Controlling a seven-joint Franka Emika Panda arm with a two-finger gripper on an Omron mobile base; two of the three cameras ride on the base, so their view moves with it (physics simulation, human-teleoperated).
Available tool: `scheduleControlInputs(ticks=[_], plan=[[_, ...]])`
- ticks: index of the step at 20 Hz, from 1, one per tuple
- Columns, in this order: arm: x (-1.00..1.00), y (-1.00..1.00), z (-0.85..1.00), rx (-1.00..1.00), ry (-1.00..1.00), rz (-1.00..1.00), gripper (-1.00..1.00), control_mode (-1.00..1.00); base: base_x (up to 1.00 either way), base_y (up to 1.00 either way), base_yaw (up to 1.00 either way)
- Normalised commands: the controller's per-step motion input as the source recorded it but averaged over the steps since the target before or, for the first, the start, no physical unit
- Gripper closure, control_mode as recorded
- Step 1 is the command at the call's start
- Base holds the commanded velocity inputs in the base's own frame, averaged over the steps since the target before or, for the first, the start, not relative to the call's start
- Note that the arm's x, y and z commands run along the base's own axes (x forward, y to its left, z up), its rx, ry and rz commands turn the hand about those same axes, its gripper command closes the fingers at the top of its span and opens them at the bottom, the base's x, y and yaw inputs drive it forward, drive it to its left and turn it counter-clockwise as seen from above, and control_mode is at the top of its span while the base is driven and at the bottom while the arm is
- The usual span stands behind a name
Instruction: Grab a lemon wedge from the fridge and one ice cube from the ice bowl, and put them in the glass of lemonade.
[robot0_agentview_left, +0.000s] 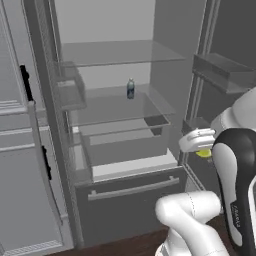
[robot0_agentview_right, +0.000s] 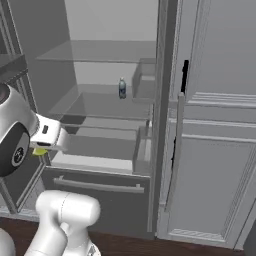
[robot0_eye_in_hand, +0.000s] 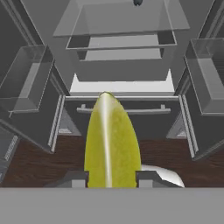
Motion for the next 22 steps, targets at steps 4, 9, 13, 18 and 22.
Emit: scheduleControlInputs(ticks=[4, 9, 13, 18, 22], plan=[[0.0, 0.0, 0.0, 0.0, 0.0, 0.0, 1.0, 1.0, -1.0, -0.31, -0.32], [0.0, 0.0, 0.0, 0.0, 0.0, 0.0, 1.0, 1.0, -0.59, -0.51, -0.59], [0.0, 0.0, 0.0, 0.0, 0.0, 0.0, 1.0, 1.0, 0.0, -0.54, -0.81], [0.0, 0.0, 0.0, 0.0, 0.0, 0.0, 1.0, 1.0, 0.02, -0.53, -0.81], [0.0, 0.0, 0.0, 0.0, 0.0, 0.0, 1.0, 1.0, 0.65, -0.39, -0.36]])
